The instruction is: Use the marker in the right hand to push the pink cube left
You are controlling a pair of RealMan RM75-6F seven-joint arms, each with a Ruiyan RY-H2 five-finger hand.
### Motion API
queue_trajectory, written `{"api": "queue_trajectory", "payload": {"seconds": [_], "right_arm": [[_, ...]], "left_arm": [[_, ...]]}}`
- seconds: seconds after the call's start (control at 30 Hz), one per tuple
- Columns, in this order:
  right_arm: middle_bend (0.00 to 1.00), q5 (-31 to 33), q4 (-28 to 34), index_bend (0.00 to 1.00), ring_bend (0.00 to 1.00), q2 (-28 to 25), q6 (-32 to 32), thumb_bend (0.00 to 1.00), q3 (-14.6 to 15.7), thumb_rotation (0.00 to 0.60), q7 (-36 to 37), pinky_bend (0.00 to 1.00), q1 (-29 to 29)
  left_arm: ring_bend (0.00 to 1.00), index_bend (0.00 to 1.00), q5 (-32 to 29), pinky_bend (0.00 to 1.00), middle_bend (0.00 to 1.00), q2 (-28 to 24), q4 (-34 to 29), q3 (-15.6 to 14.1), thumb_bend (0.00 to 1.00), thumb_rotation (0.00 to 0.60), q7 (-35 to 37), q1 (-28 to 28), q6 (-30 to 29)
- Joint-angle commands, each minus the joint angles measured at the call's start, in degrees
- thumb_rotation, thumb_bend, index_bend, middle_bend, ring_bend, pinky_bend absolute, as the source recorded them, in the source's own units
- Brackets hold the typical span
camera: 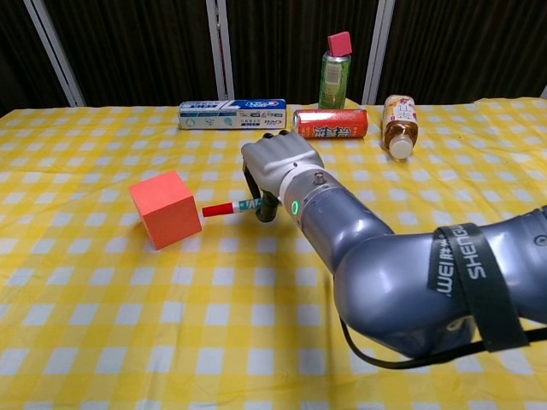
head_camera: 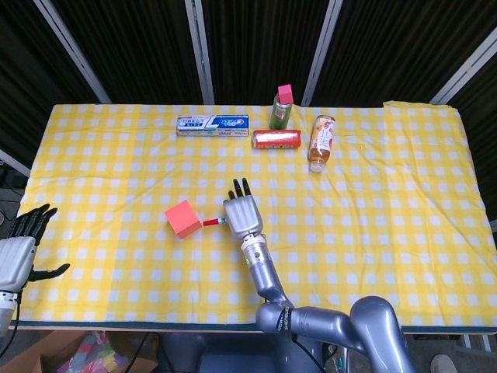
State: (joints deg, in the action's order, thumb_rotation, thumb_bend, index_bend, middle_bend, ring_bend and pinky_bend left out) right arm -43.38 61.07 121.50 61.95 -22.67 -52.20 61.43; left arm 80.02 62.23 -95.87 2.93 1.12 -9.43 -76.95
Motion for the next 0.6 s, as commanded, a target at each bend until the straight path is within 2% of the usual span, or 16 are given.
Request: {"api": "queue_trajectory", "payload": {"seconds": [0.03, 0.4, 0.6], "right_arm": [[0.31, -1.09, 3.89, 0.74, 0.02, -3.06, 2.03, 0.45, 0.94, 0.600, -0.12, 0.06, -2.20], [0.31, -3.62, 20.33, 0.74, 0.02, -17.13, 9.39, 0.45, 6.67, 0.600, -0.94, 0.06, -11.96], [0.31, -3.33, 23.88, 0.74, 0.02, -22.69, 10.93, 0.45, 8.97, 0.600, 2.13, 0.06, -16.93]], "left_arm": [[0.00, 0.06, 0.00, 0.03, 0.00, -0.06, -0.02, -0.03, 0.00, 0.600, -0.06, 0.06, -0.06], [0.00, 0.06, 0.14, 0.03, 0.00, -0.07, -0.64, -0.25, 0.00, 0.600, -0.85, 0.42, -0.57], [0.00, 0.07, 0.59, 0.03, 0.00, 0.30, -0.73, -0.59, 0.00, 0.600, -2.10, 0.52, -0.80]]}}
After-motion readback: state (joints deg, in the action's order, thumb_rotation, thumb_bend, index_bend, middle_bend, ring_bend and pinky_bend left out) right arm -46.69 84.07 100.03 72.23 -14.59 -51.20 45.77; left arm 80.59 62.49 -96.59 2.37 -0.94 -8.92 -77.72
